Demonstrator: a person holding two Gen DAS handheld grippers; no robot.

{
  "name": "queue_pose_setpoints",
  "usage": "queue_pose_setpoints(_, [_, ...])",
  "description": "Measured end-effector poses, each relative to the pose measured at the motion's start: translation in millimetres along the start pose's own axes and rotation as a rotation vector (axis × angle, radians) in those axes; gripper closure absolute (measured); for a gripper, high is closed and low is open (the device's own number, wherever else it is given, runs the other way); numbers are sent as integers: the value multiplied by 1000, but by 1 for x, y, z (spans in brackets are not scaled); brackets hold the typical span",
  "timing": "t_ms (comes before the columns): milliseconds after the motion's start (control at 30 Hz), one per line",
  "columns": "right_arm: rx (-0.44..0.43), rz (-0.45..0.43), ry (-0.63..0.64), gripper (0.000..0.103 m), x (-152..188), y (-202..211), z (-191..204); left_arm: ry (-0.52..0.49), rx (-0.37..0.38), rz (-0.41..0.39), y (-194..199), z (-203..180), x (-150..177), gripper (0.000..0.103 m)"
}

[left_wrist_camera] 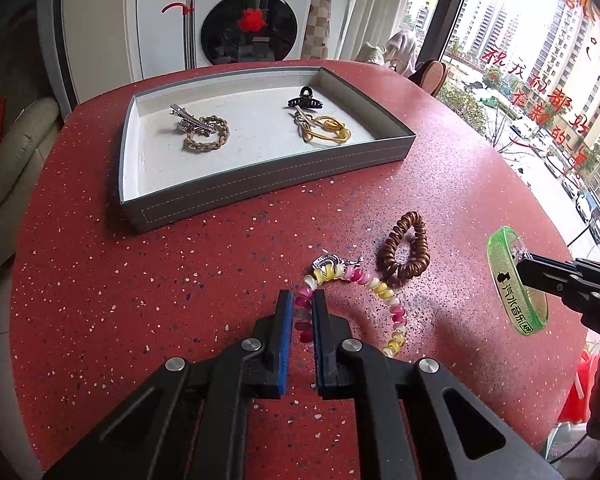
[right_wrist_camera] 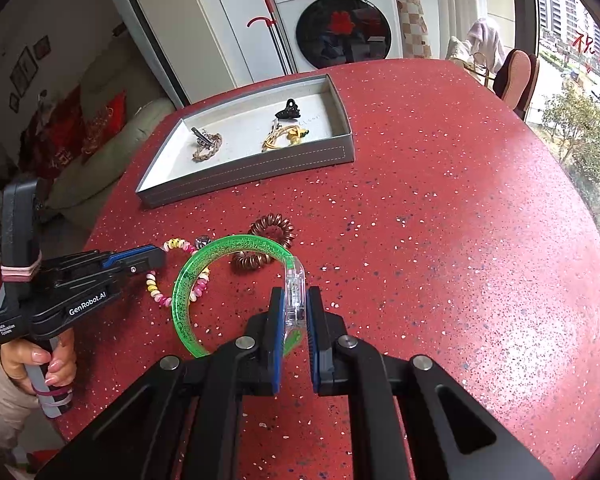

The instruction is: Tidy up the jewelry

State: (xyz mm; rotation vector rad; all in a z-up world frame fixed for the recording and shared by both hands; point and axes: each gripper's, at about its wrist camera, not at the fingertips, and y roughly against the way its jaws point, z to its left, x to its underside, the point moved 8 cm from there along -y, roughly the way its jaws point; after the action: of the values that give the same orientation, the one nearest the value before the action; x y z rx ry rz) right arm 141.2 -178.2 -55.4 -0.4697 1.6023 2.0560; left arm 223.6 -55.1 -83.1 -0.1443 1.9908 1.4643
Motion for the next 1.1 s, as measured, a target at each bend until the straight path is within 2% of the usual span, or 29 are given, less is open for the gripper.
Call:
queue_pose_setpoints(267, [-20,-13,10,92,-29,-1,6,16,-4,-58,21,7,-26,75])
queue_pose_setpoints(567, [-51,-47,35,92,-104,-7,20,44,-52,-135,38,35,-87,75])
queue_pose_setpoints(867, [-23,-37,58,92,-179,-47,29,110,-109,-150,26,77,-152,75])
queue_pose_setpoints(1000, [-7,-15,61,92,-197,-74,31,125,-133,-147,9,90,-174,75])
queue_pose_setpoints(1100, [8,14,63,92,-201,-96,30,144,-134,-125,-10,97,-178,75])
